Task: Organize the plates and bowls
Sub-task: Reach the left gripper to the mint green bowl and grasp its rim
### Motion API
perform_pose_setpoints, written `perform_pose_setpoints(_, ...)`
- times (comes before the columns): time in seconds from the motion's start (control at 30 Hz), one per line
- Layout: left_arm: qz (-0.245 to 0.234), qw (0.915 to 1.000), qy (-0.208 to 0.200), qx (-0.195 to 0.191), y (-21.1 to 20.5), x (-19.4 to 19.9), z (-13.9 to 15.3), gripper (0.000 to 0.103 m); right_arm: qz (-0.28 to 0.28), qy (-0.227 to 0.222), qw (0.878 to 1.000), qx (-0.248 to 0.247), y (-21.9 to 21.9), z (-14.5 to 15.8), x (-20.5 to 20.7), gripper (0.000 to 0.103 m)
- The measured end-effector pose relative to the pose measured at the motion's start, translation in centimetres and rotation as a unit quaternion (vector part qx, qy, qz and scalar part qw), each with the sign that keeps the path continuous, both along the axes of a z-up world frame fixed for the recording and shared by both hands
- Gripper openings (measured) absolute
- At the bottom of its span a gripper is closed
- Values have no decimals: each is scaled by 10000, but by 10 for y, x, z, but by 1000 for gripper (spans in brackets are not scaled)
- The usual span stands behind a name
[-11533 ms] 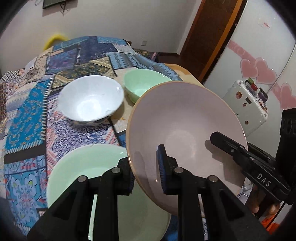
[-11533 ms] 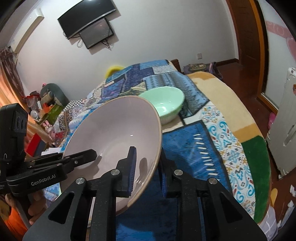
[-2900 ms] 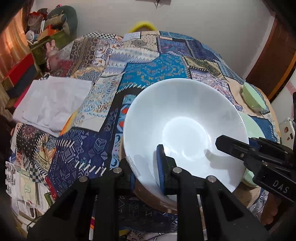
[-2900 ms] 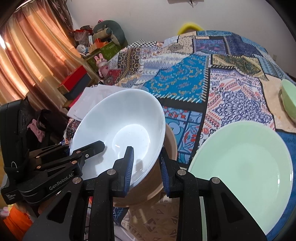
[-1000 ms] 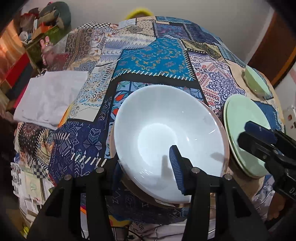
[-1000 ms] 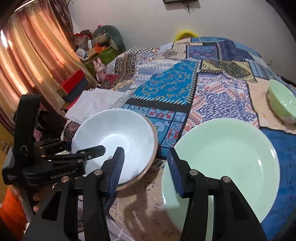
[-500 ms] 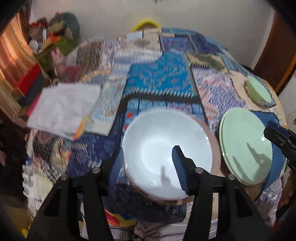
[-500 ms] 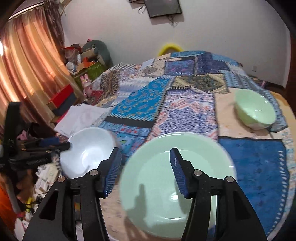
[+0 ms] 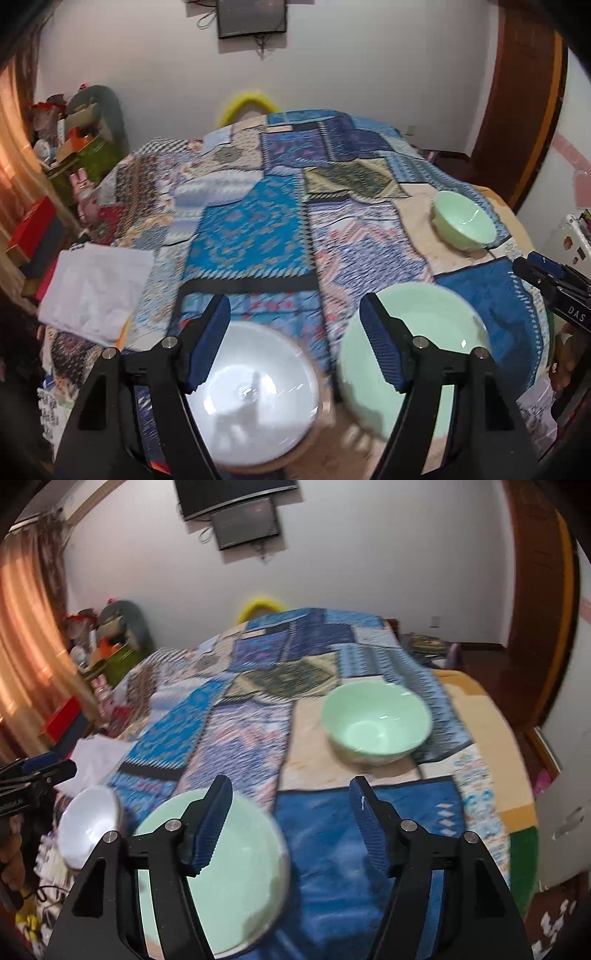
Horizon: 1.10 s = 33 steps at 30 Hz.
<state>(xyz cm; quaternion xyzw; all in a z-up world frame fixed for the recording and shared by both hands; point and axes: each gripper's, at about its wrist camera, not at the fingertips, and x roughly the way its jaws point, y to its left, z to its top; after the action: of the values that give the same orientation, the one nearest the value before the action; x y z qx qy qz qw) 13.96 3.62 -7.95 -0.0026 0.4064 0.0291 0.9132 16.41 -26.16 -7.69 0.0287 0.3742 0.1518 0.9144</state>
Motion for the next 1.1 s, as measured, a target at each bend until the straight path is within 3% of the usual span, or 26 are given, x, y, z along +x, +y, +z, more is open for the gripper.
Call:
perform_pose_setpoints(0.17,-309,9994,114,-141,-34,33,-7,73,-248,45,9997,-64,-22,-8,24,64)
perform_pose_setpoints(0.3,-582,9983,98,4,-68,65,-16,75,-408,174,9989,-134,-36,-18,46,65)
perform_pose_setpoints(0.67,-1202,9910,586,-11,-124,135,-56,77,-726,752,9943,187,-65,-56,106,65)
perform_pose_setpoints(0.8,-1269,9898,629,161,-139,149,-66,77,-731,945,9923,314,-72,-67,118,45)
perform_pose_setpoints(1.0,-1200,9902,688,174,-149,172,-76,77,-698,1163,9903,306,-78,-78,133,31)
perform_pose_setpoints(1.1,-1187,9904,705,113,-152,181,-78,77,-649,1296,9889,311,-79,-84,140,29)
